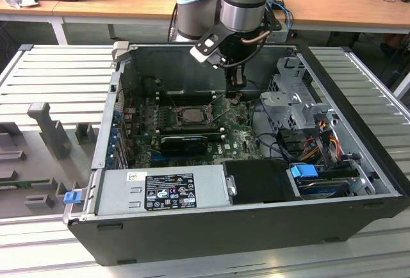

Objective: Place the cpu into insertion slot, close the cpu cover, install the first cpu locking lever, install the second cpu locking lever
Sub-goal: 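Close the cpu cover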

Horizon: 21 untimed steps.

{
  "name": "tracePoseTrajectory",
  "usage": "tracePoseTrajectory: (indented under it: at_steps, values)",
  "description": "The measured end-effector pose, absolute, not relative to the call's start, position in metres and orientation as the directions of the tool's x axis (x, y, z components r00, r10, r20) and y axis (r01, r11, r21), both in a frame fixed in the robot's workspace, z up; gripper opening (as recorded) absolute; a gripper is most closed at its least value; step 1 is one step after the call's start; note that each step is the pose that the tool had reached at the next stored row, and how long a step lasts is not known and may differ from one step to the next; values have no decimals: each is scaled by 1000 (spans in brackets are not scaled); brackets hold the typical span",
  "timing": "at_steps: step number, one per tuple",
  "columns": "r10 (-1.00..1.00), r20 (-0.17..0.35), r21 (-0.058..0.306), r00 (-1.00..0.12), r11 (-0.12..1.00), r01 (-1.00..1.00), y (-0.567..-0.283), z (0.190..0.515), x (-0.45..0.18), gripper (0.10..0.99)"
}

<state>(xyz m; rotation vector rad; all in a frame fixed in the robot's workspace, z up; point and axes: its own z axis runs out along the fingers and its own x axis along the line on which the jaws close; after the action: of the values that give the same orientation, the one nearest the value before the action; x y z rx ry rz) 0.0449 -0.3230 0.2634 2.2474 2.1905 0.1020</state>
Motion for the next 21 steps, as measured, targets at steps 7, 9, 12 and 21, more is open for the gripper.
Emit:
tracePoseTrajectory:
  at_steps: [7, 9, 12, 21]
  values:
    - [999, 44, 47, 19, -21, 999, -323, 259, 58, 106]
    - [999, 44, 46, 18, -20, 999, -323, 255, 59, 106]
    - [999, 44, 37, 17, -19, 999, -323, 250, 61, 106]
    - [999, 44, 17, 18, -19, 1000, -323, 250, 53, 106]
